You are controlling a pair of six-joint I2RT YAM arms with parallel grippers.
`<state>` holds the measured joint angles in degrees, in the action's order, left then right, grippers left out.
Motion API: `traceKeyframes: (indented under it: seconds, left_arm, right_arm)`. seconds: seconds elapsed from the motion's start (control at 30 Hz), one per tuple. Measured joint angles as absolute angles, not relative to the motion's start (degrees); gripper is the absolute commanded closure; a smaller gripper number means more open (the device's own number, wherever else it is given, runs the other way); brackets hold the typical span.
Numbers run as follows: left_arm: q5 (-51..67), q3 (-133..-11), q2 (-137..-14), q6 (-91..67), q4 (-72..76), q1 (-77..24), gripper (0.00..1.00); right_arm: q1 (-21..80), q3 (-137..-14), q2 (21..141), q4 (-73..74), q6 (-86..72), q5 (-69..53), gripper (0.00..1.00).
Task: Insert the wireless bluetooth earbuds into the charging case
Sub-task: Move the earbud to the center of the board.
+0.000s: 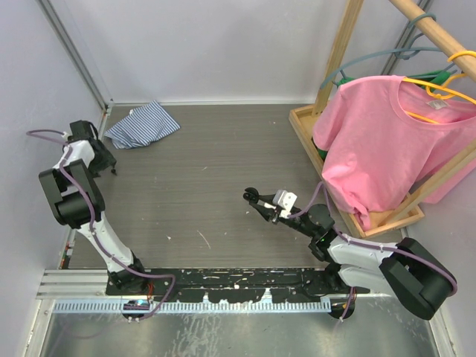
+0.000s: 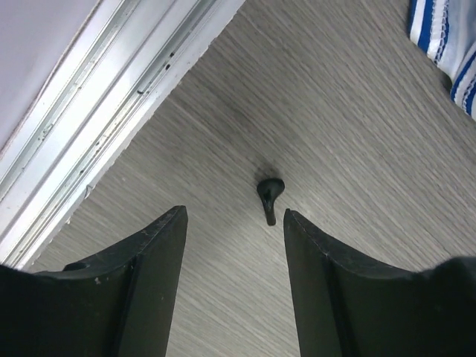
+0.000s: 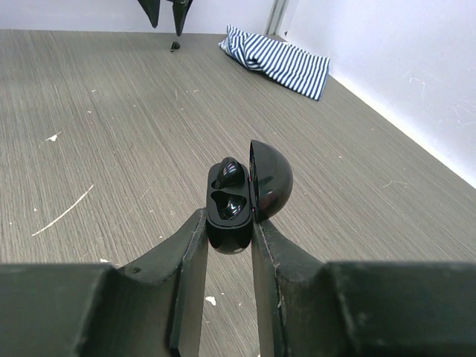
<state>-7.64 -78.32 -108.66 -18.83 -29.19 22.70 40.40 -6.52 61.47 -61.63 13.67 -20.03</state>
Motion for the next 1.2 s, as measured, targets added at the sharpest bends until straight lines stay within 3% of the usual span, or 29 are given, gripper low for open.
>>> traceKeyframes:
  seconds: [0.43,1.2]
  left_arm:
    - [-4.7,-82.8,-114.9,-18.3,-32.5,22.9,0.59]
    - [-3.4,-88.5,-119.4,-17.1,-35.9,22.9,0.7]
  right_arm:
    - [40.5,-6.5,61.6,-61.2,14.7,-19.3,0.95]
    - [40.7,-6.5,62.3,-59.4,14.9,-19.1,0.97]
